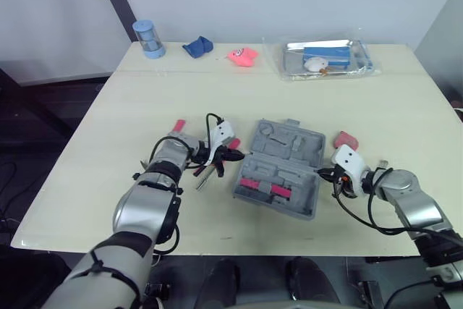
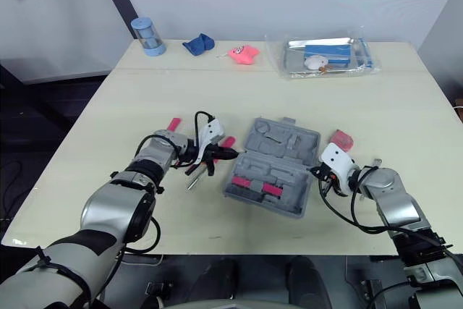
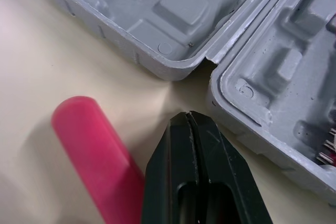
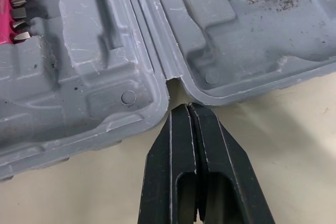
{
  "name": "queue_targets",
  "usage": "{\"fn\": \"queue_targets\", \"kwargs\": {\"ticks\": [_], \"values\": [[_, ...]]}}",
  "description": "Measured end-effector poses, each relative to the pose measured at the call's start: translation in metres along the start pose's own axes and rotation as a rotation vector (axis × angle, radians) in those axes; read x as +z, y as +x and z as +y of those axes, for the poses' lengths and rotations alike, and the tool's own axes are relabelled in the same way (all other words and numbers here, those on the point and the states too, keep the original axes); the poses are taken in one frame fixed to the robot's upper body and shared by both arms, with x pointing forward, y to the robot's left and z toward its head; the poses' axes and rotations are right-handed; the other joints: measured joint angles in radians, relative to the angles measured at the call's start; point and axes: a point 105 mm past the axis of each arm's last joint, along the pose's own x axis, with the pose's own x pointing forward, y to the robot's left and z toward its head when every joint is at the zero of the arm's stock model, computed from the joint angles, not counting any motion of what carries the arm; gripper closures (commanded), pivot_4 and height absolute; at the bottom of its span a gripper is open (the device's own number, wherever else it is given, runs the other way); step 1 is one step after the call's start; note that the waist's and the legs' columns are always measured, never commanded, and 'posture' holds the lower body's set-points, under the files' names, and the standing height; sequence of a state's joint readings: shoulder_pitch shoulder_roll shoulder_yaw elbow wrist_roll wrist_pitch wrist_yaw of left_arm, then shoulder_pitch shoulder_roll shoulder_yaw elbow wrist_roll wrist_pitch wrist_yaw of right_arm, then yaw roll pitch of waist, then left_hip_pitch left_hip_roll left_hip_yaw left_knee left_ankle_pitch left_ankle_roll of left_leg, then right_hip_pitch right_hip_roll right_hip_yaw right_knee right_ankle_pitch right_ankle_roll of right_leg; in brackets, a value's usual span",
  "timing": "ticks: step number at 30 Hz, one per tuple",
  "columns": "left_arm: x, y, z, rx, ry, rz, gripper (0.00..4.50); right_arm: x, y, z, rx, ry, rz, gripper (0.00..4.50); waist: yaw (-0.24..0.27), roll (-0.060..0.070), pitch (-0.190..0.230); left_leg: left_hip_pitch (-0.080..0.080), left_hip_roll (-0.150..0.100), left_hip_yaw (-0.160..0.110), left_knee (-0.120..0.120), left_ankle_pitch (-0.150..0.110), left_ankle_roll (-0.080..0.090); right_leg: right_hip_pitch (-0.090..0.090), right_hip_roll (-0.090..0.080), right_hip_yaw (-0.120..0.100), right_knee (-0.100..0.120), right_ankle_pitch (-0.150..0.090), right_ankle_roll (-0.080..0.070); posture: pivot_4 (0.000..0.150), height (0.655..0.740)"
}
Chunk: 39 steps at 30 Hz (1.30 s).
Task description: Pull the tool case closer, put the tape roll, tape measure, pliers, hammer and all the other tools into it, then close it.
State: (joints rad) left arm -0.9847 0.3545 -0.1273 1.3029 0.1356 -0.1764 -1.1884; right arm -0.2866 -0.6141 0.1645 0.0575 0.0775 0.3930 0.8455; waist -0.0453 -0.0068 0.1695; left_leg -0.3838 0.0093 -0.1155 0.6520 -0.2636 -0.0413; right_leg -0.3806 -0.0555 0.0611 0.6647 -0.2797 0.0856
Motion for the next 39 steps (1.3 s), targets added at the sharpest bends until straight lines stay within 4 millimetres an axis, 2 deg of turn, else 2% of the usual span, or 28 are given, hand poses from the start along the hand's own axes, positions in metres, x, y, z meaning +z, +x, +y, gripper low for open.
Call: {"fn": "queue_targets", "kwargs": {"ticks": [12,20,39], "values": [[0.01,0.014,0.001,0.037,0.023,-0.013,4.5,0.0,0.001,0.001,0.007,-0.004,0.002,4.49,0.0,0.0,0.0,0.0,0.0,0.0,0.0,0.0,0.0,0.0,0.0,0.0,0.0,0.0,0.0,0.15,0.74],[0.011,0.016,0.001,0.046,0.024,-0.013,4.5,0.0,0.001,0.001,0.005,-0.001,0.007,4.49,0.001,0.0,0.0,0.0,0.0,0.0,0.0,0.0,0.0,0.0,0.0,0.0,0.0,0.0,0.0,0.15,0.74],[-0.001,0.005,-0.013,-0.096,0.05,0.037,4.5,0.001,0.001,0.008,0.07,0.002,0.008,4.49,-0.003,0.0,0.0,0.0,0.0,0.0,0.0,0.0,-0.001,0.0,0.0,0.0,0.0,0.0,0.0,0.15,0.74]]}}
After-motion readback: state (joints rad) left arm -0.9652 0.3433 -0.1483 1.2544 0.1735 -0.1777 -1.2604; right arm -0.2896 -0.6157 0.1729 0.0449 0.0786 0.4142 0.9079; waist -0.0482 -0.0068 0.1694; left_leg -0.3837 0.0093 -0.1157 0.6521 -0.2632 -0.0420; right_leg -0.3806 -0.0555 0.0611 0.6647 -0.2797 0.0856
